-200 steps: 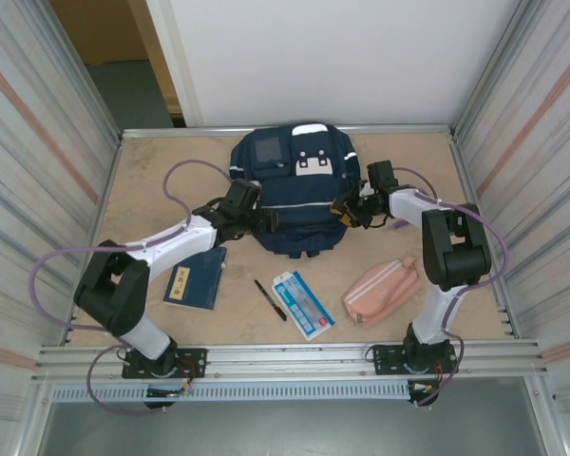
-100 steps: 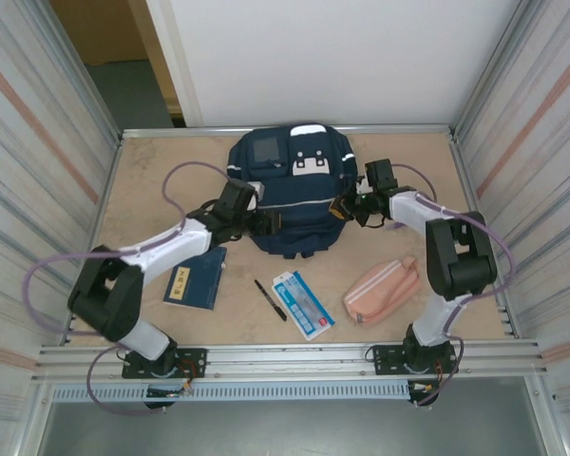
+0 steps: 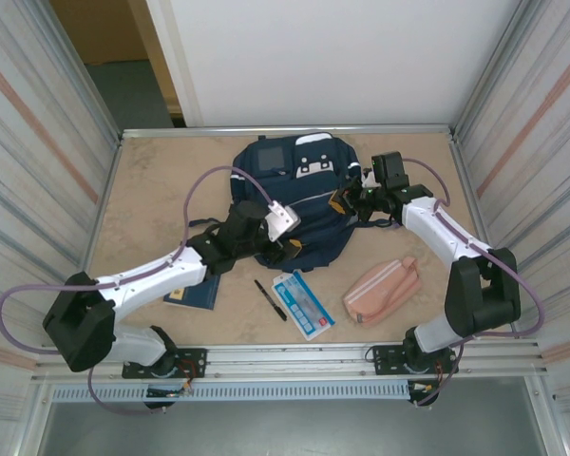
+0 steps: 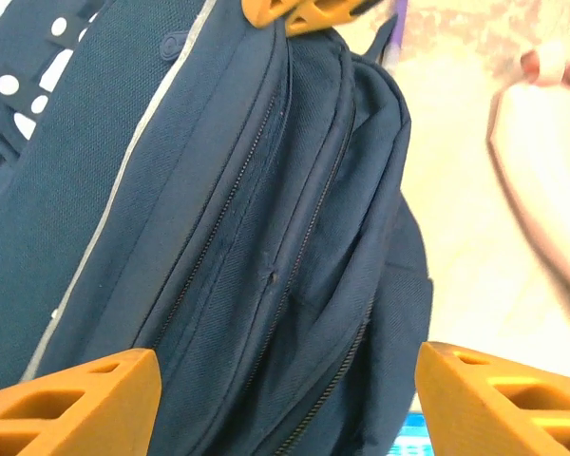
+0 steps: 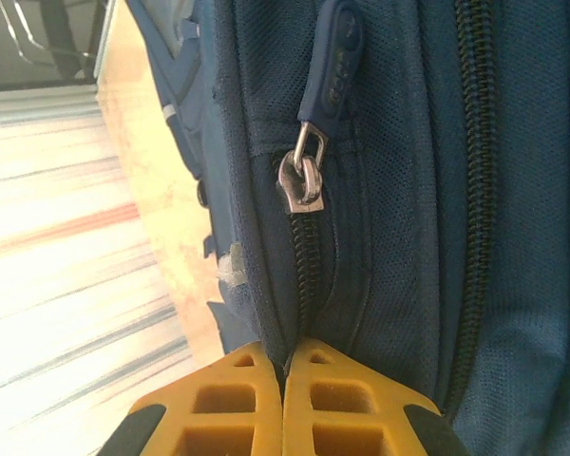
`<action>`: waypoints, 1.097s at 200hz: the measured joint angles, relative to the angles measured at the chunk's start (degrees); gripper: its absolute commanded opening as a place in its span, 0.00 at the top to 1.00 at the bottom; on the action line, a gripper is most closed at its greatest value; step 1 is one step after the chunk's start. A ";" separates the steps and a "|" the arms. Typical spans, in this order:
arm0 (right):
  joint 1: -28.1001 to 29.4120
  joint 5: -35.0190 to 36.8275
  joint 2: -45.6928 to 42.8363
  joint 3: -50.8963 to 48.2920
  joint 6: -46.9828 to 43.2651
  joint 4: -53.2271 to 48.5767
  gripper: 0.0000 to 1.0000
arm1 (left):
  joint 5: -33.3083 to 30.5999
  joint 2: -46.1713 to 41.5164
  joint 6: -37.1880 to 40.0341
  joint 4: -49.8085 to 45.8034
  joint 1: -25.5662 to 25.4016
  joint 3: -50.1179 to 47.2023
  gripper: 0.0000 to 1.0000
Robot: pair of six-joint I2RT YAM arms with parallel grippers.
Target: Pack the student bag
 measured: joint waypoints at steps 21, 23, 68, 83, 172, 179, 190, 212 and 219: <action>0.00 -0.02 -0.39 0.00 1.27 -0.46 1.00 | -0.20 0.04 5.75 2.27 -0.02 -1.22 0.26; 0.00 -0.04 -0.44 0.00 1.27 -0.46 1.00 | -0.17 0.04 6.23 2.67 -0.02 -1.40 0.26; -0.74 -1.51 -0.57 1.42 3.26 -0.76 1.00 | -0.81 1.44 16.28 9.35 -2.93 -7.39 0.29; -0.94 -2.25 -0.57 1.62 4.13 -0.70 1.00 | -2.80 3.23 17.07 10.86 -3.43 -7.37 0.33; -2.80 -7.13 -0.66 2.99 9.16 0.68 1.00 | -21.33 10.19 14.95 17.16 -5.29 -2.58 0.92; -3.13 -7.32 -0.68 2.99 9.07 0.55 1.00 | -22.84 10.25 14.97 17.40 -5.70 -2.49 0.96; -3.56 -7.32 -0.74 2.99 8.44 0.02 0.98 | -25.24 10.43 15.02 17.70 -6.27 -2.21 1.00; -4.24 -6.16 -1.99 1.84 5.81 -0.92 0.78 | -29.66 11.47 15.34 18.62 -6.93 -0.66 1.00; -4.59 -5.90 -3.02 0.96 4.63 -1.31 0.74 | -30.84 12.02 15.61 18.82 -6.91 0.26 1.00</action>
